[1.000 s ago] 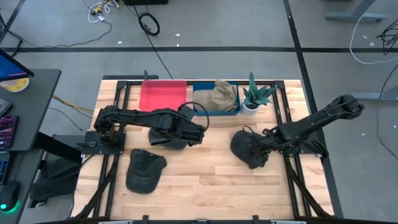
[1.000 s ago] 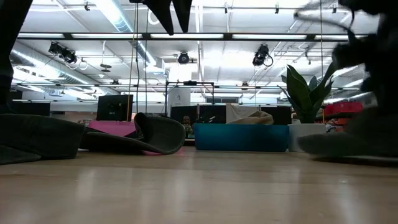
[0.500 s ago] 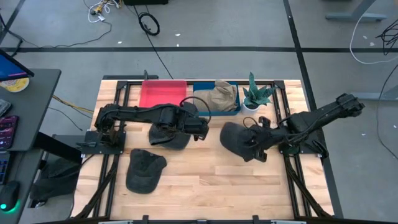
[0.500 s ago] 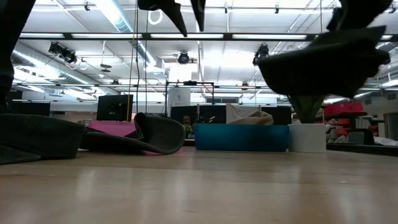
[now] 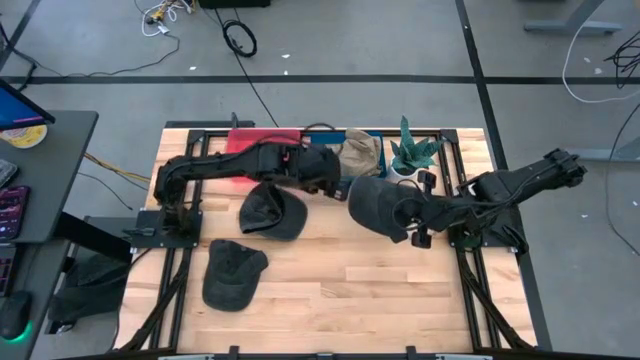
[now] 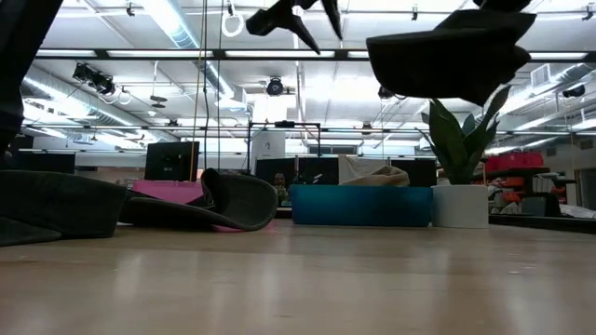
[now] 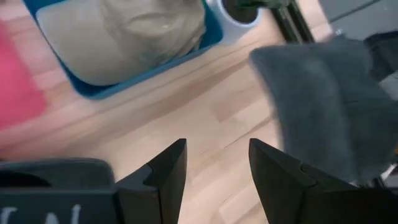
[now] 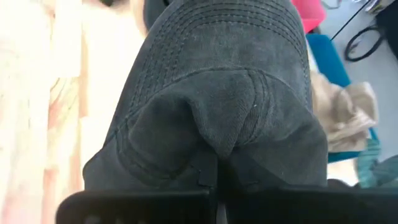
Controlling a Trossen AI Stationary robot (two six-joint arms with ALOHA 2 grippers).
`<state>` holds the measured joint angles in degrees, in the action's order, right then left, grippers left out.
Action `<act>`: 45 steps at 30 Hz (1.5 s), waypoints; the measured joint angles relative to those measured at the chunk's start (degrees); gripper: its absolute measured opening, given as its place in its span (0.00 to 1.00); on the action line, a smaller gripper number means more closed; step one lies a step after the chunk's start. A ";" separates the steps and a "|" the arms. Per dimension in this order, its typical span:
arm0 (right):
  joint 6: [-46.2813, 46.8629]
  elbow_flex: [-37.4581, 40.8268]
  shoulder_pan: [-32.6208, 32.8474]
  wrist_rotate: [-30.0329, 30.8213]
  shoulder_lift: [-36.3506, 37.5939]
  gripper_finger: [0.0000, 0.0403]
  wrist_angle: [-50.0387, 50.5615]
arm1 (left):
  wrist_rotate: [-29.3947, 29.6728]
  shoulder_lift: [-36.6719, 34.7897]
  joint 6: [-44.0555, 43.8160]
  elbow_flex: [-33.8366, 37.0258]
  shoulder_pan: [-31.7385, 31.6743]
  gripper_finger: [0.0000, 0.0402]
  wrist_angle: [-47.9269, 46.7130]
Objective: Pick & Place hat
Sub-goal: Put the top right black cap into the red bin
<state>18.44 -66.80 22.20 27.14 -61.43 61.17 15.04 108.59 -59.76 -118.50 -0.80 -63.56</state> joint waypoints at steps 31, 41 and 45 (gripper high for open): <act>-3.98 0.00 0.00 5.01 4.55 0.00 -1.44 | -1.19 -21.18 -2.64 34.32 1.13 0.44 31.17; -13.90 0.00 0.16 2.55 4.55 0.00 -12.23 | -4.72 -35.19 -15.35 61.84 -2.81 0.44 81.53; -18.51 -0.02 -0.71 1.70 4.27 0.00 -17.83 | -7.77 -35.21 -20.55 66.37 -3.04 0.44 97.47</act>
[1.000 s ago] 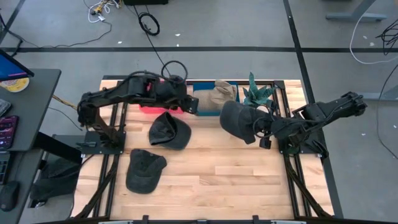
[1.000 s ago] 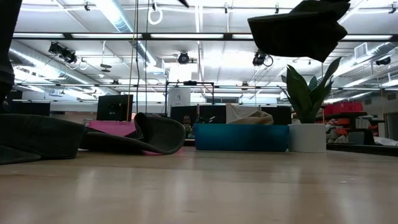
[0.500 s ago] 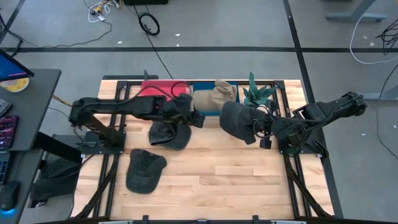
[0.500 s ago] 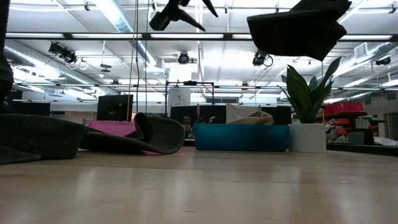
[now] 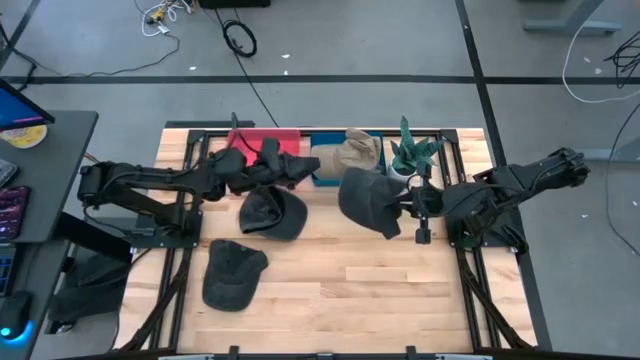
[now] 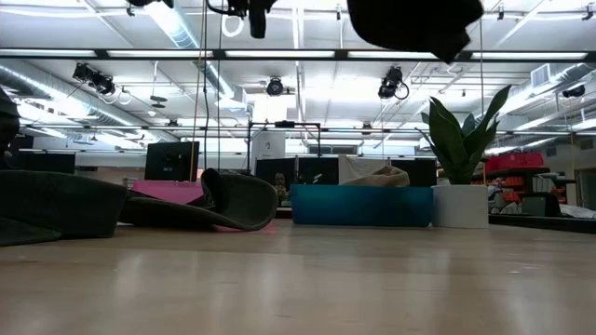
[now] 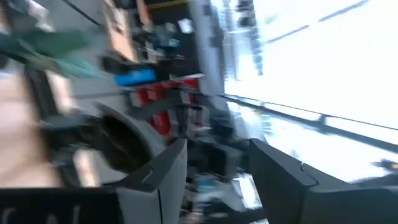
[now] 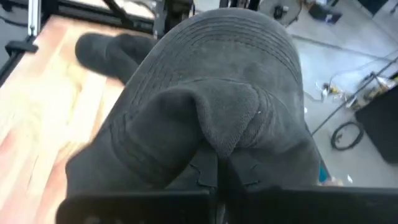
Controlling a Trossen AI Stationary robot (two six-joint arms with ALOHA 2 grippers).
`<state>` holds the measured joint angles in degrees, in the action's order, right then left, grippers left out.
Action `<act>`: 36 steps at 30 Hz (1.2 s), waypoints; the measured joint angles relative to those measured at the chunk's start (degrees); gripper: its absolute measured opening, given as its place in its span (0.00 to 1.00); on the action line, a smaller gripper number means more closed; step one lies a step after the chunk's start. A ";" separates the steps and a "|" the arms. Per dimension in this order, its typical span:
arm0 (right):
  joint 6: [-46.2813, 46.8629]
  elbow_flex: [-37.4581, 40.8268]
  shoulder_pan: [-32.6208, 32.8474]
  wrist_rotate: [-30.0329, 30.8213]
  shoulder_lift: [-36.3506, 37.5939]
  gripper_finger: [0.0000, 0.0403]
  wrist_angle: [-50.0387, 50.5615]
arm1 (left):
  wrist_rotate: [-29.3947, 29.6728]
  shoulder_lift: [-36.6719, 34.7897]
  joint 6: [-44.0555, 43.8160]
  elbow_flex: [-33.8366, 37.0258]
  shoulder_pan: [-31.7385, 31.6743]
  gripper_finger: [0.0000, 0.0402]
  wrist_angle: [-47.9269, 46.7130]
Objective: Pick & Place hat
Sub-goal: Put the top right black cap into the red bin
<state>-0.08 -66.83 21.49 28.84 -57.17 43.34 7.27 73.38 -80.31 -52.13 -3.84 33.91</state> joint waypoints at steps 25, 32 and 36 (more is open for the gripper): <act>-4.98 0.00 -3.35 -9.13 -2.37 0.00 -7.78 | -5.40 0.11 -7.26 0.21 2.70 0.44 -8.41; -5.16 0.00 -4.49 -12.51 -3.40 0.00 -9.19 | -5.75 0.11 -5.92 0.19 3.96 0.44 -9.51; -5.39 0.00 -5.11 -14.74 -4.71 0.00 -10.88 | -5.71 0.13 -4.50 0.19 4.18 0.44 -9.88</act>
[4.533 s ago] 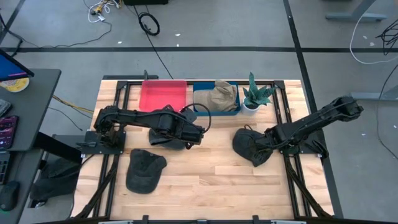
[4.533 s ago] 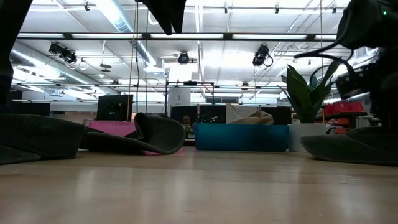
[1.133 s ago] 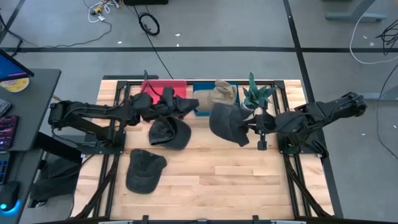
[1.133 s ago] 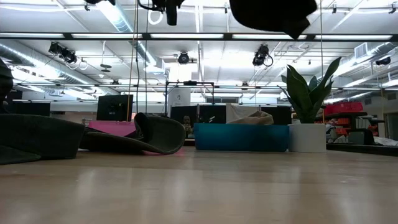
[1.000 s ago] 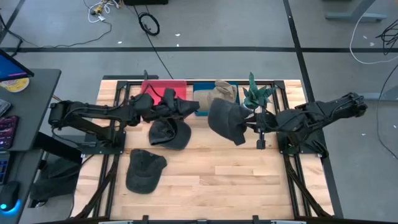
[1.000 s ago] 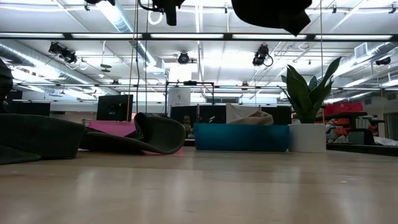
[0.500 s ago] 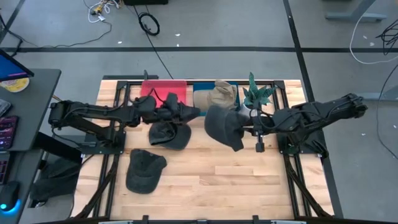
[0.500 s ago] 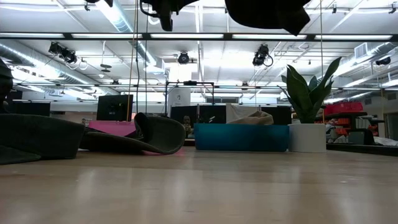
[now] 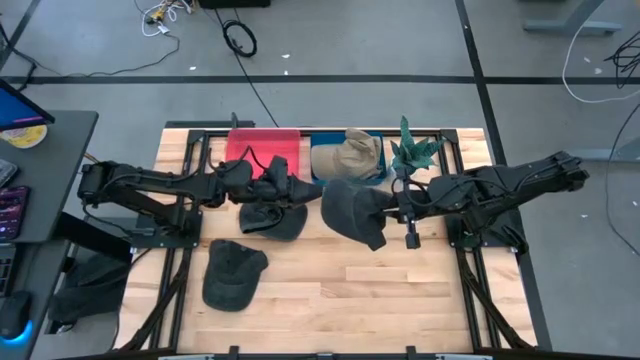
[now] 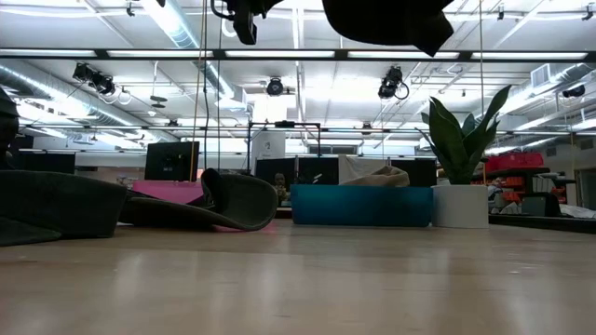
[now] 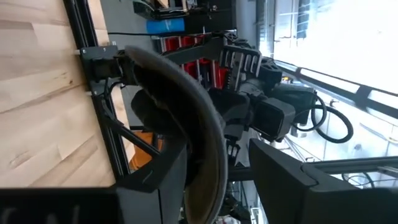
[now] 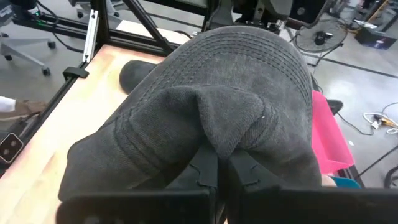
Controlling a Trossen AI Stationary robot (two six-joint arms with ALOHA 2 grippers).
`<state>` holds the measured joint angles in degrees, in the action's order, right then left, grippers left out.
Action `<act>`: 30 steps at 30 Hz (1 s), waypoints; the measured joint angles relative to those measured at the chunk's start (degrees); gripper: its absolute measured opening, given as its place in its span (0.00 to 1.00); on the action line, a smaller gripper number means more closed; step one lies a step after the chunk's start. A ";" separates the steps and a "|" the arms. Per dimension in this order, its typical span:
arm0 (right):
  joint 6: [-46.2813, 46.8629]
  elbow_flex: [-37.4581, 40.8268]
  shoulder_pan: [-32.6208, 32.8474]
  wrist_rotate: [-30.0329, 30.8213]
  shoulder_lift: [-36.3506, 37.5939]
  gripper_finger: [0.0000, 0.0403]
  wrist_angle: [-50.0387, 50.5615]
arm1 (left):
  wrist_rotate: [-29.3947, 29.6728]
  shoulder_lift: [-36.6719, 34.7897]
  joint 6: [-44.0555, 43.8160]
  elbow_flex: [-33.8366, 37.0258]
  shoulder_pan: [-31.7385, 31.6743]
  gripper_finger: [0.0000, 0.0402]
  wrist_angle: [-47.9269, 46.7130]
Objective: Pick & Place hat
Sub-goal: Put the top right black cap into the red bin
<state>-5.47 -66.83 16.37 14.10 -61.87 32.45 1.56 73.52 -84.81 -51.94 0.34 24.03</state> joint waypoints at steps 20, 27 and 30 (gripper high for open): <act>-1.63 0.00 -2.02 -1.76 -4.04 0.00 -6.80 | 0.28 0.07 3.06 0.00 1.90 0.44 -1.40; -1.47 0.00 -2.16 -1.71 -4.04 0.00 -6.80 | 0.29 0.07 3.89 0.00 1.90 0.31 -2.03; -1.47 0.00 -2.16 -1.72 -4.04 0.00 -6.80 | 0.28 0.07 6.61 0.00 1.90 0.17 -2.01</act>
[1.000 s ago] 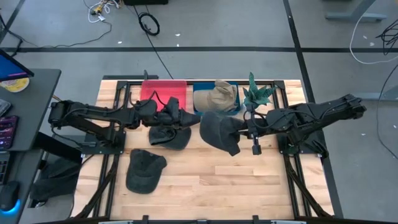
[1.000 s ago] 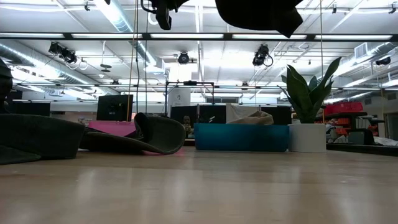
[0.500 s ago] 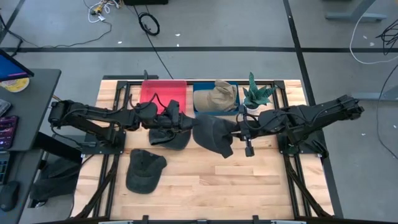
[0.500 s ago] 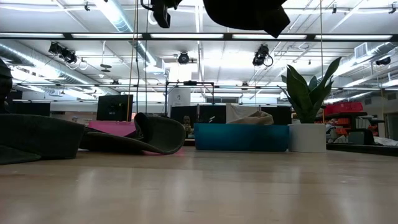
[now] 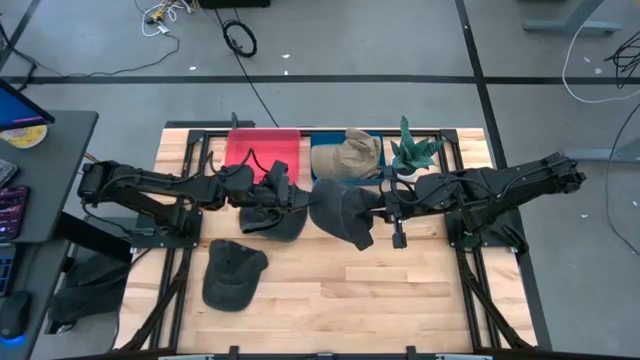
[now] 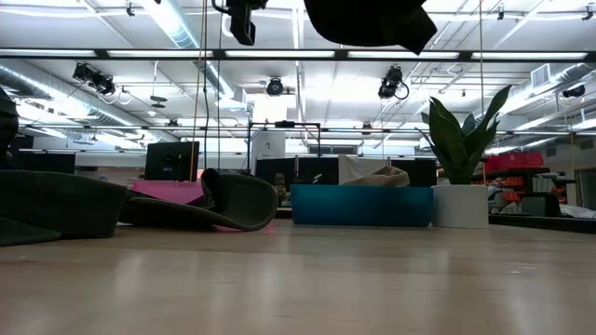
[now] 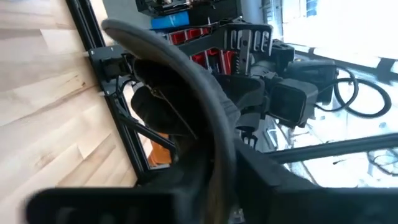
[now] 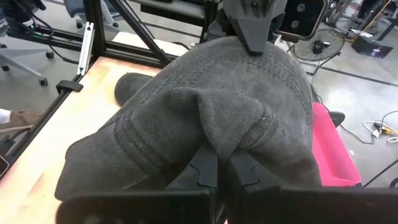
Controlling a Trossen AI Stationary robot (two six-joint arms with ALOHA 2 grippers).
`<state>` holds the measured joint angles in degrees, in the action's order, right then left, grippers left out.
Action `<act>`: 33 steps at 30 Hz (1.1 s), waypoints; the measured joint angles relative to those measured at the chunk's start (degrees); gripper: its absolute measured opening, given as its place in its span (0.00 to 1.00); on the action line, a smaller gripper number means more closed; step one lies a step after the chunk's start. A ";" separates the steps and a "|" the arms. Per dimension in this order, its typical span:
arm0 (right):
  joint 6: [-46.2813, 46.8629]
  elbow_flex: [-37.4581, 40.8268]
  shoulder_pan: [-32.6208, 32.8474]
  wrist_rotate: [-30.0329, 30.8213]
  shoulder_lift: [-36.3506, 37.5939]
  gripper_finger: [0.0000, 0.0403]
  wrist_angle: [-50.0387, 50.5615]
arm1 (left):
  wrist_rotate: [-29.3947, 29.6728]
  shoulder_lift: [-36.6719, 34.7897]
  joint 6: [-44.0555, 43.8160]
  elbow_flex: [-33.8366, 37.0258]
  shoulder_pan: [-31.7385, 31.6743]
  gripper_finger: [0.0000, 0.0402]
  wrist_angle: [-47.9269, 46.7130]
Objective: Pick & Place hat
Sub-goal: Put the top right black cap into the red bin
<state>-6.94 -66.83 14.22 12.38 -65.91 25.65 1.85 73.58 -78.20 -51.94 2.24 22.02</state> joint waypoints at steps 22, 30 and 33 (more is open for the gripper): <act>8.73 0.00 0.02 -1.09 5.13 0.52 5.14 | 5.40 -0.10 14.20 0.00 -0.22 0.03 0.62; 19.87 0.00 0.04 -1.47 15.41 0.65 10.96 | 5.37 -0.60 16.93 -0.02 -0.44 0.03 0.66; 22.94 0.00 0.02 -1.11 19.47 0.65 12.98 | 5.80 -0.61 18.38 -0.02 -1.55 0.03 0.72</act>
<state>16.00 -66.83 14.24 11.27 -46.44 38.63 7.64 72.97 -59.82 -51.96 0.69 22.74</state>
